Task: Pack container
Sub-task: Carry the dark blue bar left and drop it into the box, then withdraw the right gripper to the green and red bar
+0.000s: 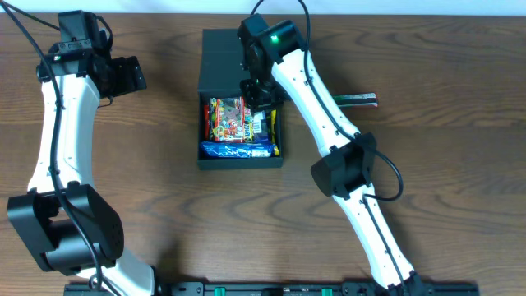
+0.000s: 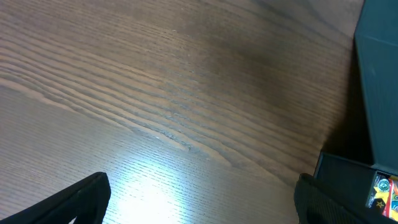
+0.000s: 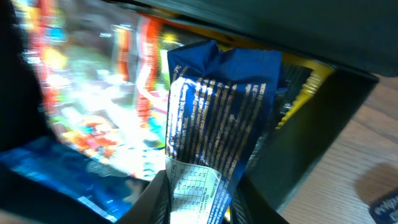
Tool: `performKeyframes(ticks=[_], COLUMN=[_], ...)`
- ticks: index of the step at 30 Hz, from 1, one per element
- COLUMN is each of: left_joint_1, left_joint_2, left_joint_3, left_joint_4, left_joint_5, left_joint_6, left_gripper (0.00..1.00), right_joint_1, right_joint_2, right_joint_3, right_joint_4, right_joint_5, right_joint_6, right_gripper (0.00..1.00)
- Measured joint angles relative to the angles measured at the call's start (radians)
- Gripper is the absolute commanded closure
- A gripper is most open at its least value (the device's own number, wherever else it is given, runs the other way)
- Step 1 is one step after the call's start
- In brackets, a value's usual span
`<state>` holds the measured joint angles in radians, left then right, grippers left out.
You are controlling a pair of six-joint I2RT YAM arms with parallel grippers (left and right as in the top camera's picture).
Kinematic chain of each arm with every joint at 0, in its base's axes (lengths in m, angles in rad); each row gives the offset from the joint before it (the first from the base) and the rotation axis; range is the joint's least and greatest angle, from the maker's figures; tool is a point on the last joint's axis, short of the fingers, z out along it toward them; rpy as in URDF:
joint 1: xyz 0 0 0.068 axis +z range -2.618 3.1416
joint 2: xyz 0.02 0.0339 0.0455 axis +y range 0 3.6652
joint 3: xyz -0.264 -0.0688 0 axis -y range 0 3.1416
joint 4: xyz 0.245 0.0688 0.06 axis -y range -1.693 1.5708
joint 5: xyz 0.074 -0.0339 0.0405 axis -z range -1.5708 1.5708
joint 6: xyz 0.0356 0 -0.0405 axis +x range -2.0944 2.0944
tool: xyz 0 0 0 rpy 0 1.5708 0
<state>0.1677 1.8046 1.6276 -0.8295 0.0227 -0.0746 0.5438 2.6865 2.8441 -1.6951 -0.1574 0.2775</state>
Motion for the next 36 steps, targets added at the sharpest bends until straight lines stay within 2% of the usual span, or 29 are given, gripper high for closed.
performKeyframes(ticks=[9, 10, 11, 12, 18, 19, 22, 26, 31, 36], left_joint_1=[0.000, 0.000, 0.000, 0.000, 0.000, 0.000, 0.000, 0.000, 0.000, 0.000], left_joint_2=[0.000, 0.000, 0.000, 0.000, 0.000, 0.000, 0.000, 0.000, 0.000, 0.000], left_joint_3=[0.000, 0.000, 0.000, 0.000, 0.000, 0.000, 0.000, 0.000, 0.000, 0.000], left_joint_4=[-0.001, -0.001, -0.001, -0.001, -0.001, -0.001, -0.001, -0.001, -0.001, -0.004], left_joint_5=[0.000, 0.000, 0.000, 0.000, 0.000, 0.000, 0.000, 0.000, 0.000, 0.000], left_joint_6=[0.000, 0.000, 0.000, 0.000, 0.000, 0.000, 0.000, 0.000, 0.000, 0.000], left_gripper=[0.05, 0.05, 0.05, 0.05, 0.05, 0.04, 0.05, 0.05, 0.05, 0.05], right_joint_1=[-0.002, -0.002, -0.002, -0.002, -0.003, -0.003, -0.003, -0.017, -0.104, -0.261], right_joint_2=[0.000, 0.000, 0.000, 0.000, 0.000, 0.000, -0.008, -0.090, -0.235, -0.253], right_joint_3=[-0.019, -0.019, -0.019, -0.019, -0.019, -0.019, -0.019, -0.019, -0.009, -0.036], right_joint_4=[0.000, 0.000, 0.000, 0.000, 0.001, 0.001, 0.006, 0.029, 0.017, 0.006], right_joint_5=[0.060, 0.064, 0.070, 0.080, 0.095, 0.095, 0.089, 0.122, 0.201, 0.218], right_joint_6=[0.069, 0.078, 0.086, 0.095, 0.113, 0.113, 0.120, 0.142, 0.292, 0.510], right_gripper=[0.82, 0.75, 0.61, 0.54, 0.51, 0.48, 0.28, 0.14, 0.08, 0.01])
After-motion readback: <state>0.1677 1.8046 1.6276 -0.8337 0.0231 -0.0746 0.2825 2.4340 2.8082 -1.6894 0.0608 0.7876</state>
